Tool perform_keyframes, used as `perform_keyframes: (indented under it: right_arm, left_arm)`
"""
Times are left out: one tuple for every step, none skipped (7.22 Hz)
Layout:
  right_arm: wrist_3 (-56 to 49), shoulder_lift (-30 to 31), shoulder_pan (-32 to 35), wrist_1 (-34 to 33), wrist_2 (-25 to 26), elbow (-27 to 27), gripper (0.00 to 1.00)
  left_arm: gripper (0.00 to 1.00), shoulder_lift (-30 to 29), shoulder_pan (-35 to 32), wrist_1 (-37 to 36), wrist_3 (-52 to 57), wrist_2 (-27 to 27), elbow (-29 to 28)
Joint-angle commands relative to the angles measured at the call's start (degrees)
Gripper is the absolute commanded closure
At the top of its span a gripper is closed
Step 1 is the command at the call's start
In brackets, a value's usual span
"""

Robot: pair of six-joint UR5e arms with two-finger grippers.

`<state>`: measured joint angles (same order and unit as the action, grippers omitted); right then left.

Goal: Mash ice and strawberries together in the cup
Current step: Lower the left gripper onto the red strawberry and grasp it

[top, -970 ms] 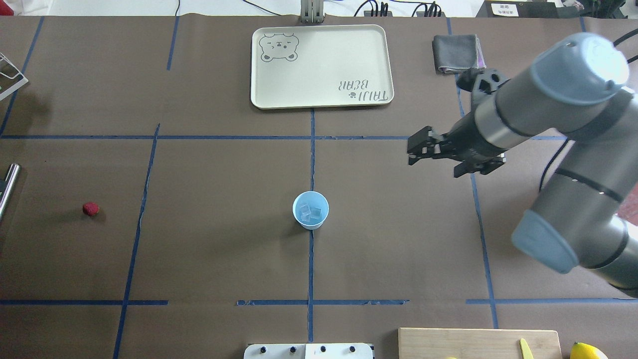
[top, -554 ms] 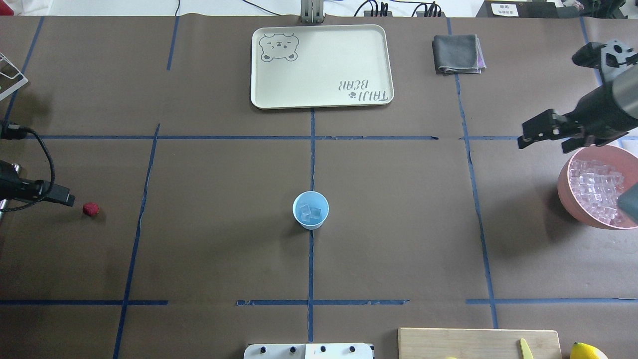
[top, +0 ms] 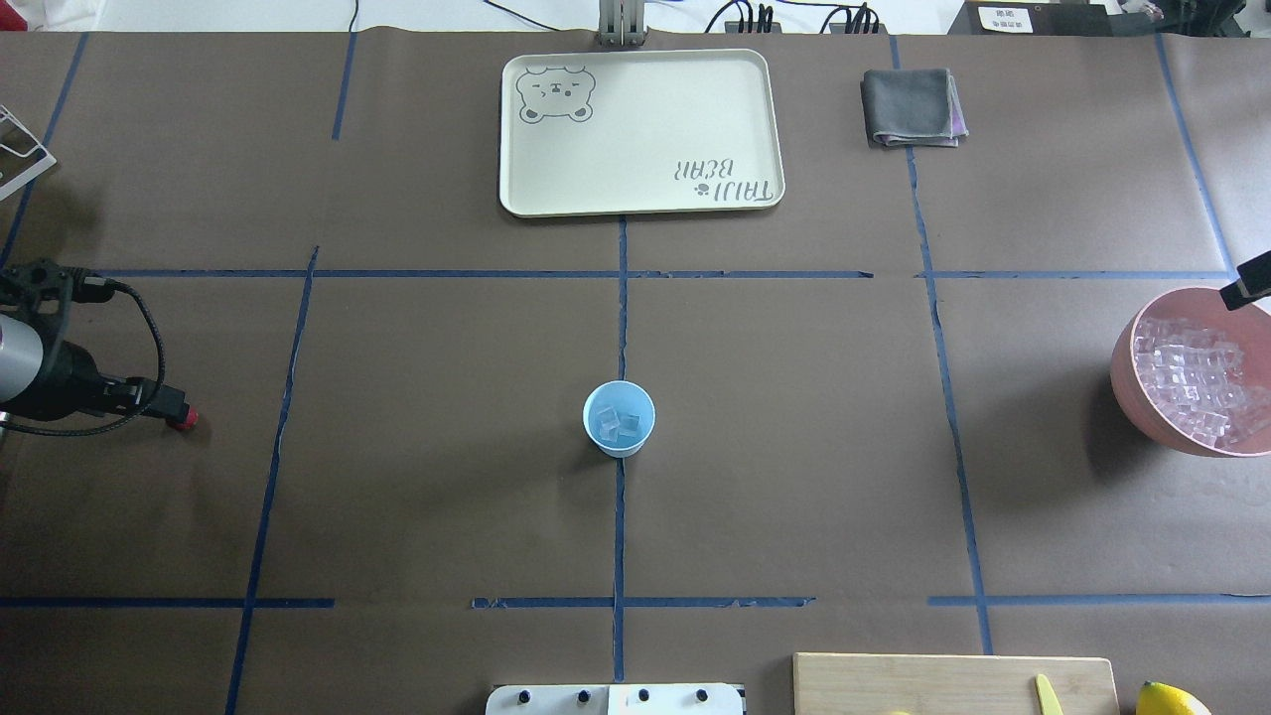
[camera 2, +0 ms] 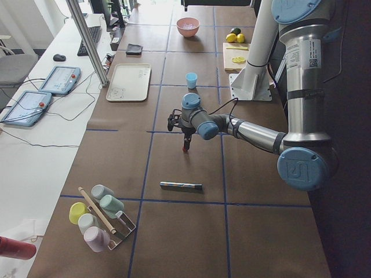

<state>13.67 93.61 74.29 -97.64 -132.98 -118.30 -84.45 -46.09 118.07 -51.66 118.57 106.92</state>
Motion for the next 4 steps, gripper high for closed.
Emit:
perform_keyframes:
  right_arm:
    - [-3.83, 0.26, 1.04, -2.47, 0.27, 0.00, 0.00]
    - [-3.83, 0.26, 1.12, -2.47, 0.27, 0.00, 0.00]
    - [-3.83, 0.17, 1.04, -2.47, 0.27, 0.00, 0.00]
    - [-3.83, 0.00, 1.12, -2.47, 0.27, -0.09, 0.00]
  left_arm:
    - [0.00, -2.21, 0.47, 0.23, -0.63, -0.62, -3.03]
    - [0.00, -3.43, 0.47, 0.23, -2.03, -0.70, -4.51]
    - [0.00, -4.48, 0.47, 0.32, -2.31, -0.70, -6.09]
    - [0.00, -5.36, 0.47, 0.32, -2.57, -0.62, -6.98]
